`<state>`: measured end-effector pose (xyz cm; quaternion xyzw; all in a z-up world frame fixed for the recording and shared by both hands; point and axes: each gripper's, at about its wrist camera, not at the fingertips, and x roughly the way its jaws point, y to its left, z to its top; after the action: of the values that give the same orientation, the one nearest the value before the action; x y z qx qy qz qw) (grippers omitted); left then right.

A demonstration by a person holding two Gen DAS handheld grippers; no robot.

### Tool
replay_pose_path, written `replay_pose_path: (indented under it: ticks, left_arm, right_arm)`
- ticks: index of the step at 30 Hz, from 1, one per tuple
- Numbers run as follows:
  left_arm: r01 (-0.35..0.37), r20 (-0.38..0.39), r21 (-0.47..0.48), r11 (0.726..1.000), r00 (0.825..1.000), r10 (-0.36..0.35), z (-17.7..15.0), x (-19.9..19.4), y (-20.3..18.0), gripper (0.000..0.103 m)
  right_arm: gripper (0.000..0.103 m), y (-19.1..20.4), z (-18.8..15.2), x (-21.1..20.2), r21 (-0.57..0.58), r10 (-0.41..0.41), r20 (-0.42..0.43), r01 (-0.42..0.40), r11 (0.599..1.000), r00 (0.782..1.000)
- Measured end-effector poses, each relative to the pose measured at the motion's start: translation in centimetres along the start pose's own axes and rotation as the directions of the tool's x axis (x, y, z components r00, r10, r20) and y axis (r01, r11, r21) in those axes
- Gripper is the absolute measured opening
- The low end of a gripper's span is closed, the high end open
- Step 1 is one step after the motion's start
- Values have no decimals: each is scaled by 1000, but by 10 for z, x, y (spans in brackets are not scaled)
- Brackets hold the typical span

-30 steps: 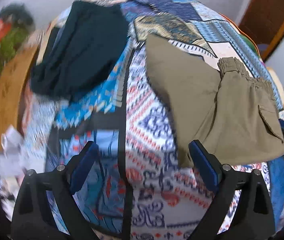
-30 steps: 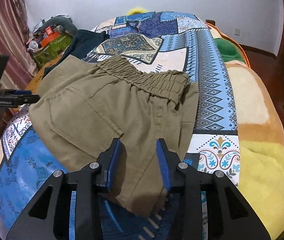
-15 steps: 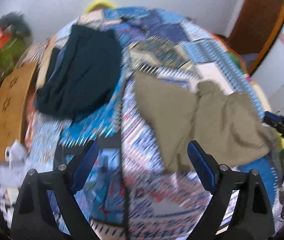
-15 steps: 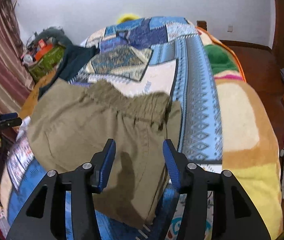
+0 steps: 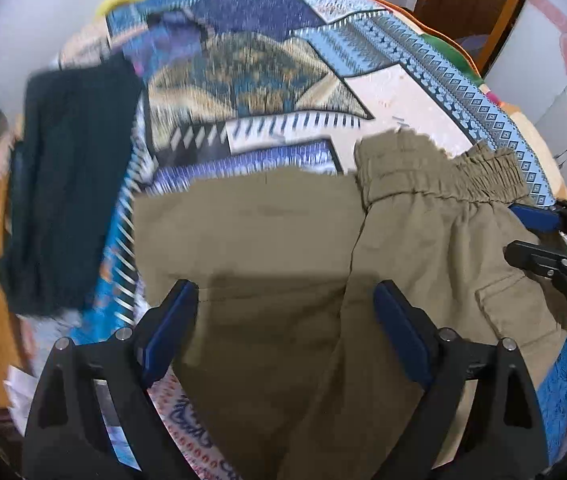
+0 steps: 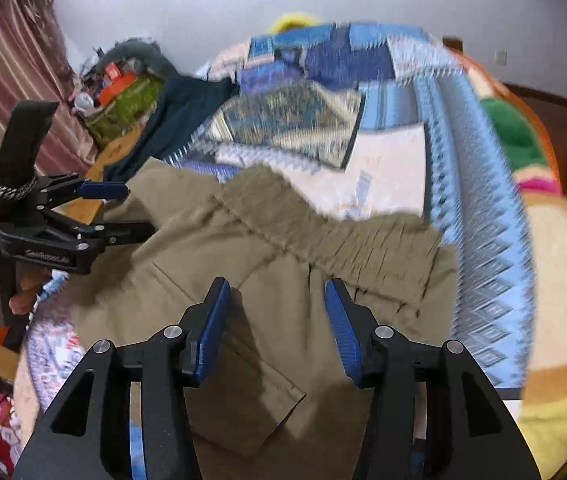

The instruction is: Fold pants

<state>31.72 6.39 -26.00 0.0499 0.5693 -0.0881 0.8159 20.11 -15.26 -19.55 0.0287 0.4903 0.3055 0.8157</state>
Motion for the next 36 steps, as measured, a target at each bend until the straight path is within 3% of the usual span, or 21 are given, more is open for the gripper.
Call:
replay_pose_path:
  ticks: [6,9,16,21,28,33,36]
  left_arm:
    - [8,18,46,999,1000,-9,-20,-15,1,92]
    - [18,22,29,999,1000,-19,-33,-24,7,92]
    - [69,30,-72,995,997,-67,-59,-39,24,93]
    - [42,40,-67,997,998,-39,-72,-57,25,93]
    - [40,74,-104,994,997,-33,-66,-70,34,92]
    - [92,47,-173,981,995,-85,-46,-51,46,82]
    - [62,15,-178,982,998,-60,-35,-34,45,77]
  right_arm:
    - [46,-14,-21,-16,23,-5,2,5,1000,1000]
    - [43,-19,-33,-28,30,-5,-3,5,1000,1000]
    - [45,-12,-54,-49,-5,-95,-1,95,995,995]
    - [46,-16,-61,-60,23,-131,-13,131,991,991]
    - [53,-25,-61,-73,81,-149,9,148,986,989]
    - [61,-29,-49,-65,104,-158,26,155,982,987]
    - [61,-34,-44,-52,127,-139,9,137,982,990]
